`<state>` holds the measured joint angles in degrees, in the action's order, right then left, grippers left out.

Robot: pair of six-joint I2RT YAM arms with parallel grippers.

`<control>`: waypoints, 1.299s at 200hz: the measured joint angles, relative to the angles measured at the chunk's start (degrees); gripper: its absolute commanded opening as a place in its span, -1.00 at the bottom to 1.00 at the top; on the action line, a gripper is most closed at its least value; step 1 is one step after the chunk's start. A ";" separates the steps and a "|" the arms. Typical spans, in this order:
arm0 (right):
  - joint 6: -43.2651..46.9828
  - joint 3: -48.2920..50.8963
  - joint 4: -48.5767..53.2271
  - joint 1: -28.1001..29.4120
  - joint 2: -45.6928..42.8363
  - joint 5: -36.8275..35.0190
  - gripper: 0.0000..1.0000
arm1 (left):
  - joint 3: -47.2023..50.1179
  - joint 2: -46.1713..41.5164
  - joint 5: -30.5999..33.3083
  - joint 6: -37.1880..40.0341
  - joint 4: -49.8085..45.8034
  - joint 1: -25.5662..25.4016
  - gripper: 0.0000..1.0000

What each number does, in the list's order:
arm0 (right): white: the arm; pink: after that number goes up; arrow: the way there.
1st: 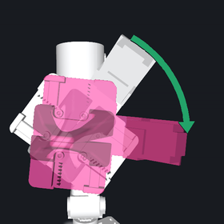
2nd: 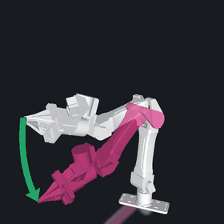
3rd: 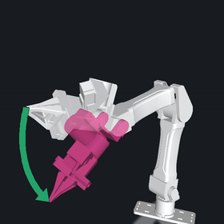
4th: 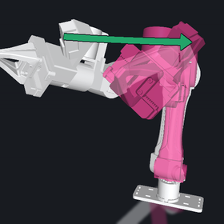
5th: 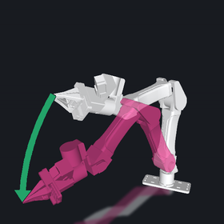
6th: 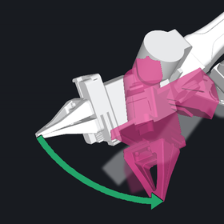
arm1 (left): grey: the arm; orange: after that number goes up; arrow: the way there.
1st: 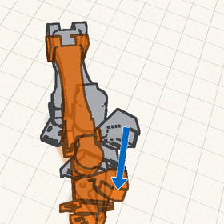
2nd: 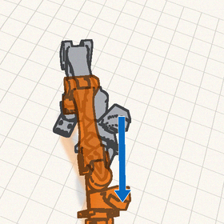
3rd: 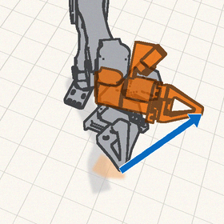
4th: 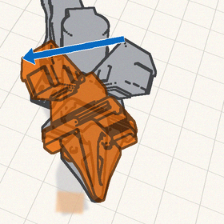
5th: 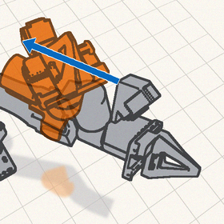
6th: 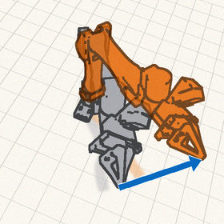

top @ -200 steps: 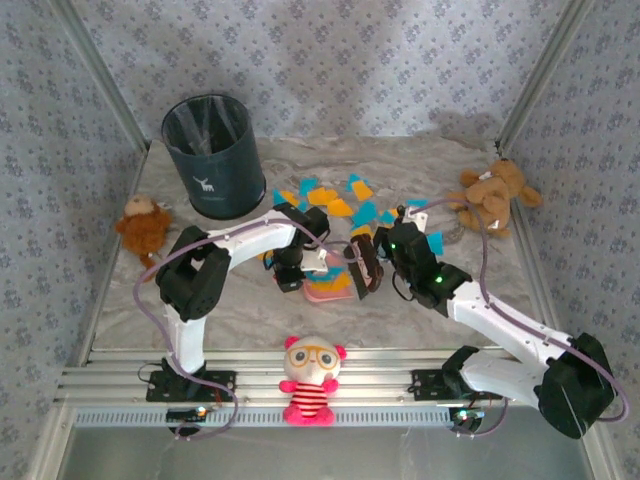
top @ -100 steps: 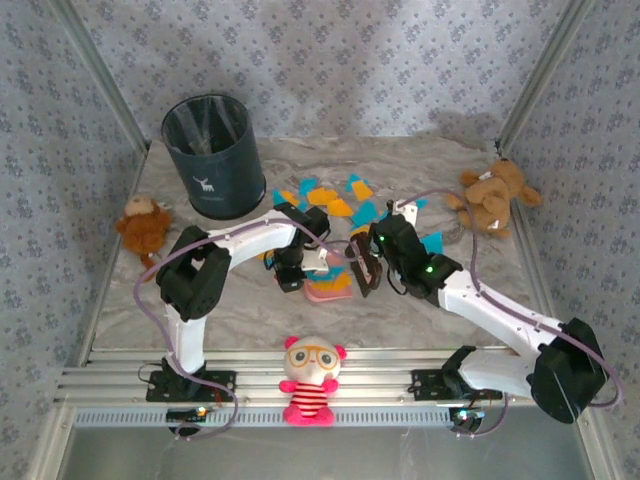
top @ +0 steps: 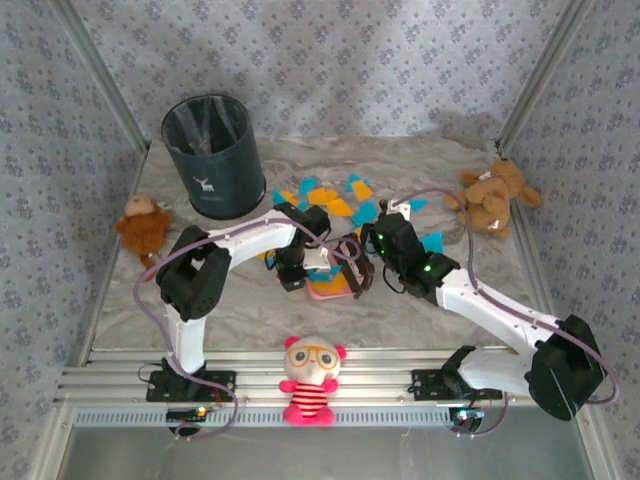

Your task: Sweep away the paper scraps from the table

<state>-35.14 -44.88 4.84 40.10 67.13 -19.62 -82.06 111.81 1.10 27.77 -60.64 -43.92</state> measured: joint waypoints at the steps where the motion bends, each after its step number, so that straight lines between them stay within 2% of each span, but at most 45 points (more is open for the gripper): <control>1: 0.00 0.00 0.00 0.00 -0.02 0.00 -1.00 | 0.00 0.00 0.00 0.00 0.02 0.00 -1.00; 138: 0.07 0.00 6.43 -1.18 -10.16 -4.92 -1.00 | 5.11 -4.22 -0.68 -3.02 7.74 0.22 -1.00; 204: 1.66 0.00 11.80 -6.27 -15.58 -6.49 -1.00 | 7.02 -13.22 -3.50 -7.39 11.23 1.03 -1.00; 260: 2.58 0.00 13.84 -11.15 -16.04 -2.73 -1.00 | 4.20 -16.02 -7.34 -12.96 11.17 4.20 -1.00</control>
<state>-32.56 -44.88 18.68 28.95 51.09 -22.35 -77.87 95.79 -6.24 14.81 -49.47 -39.72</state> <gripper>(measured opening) 0.263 0.270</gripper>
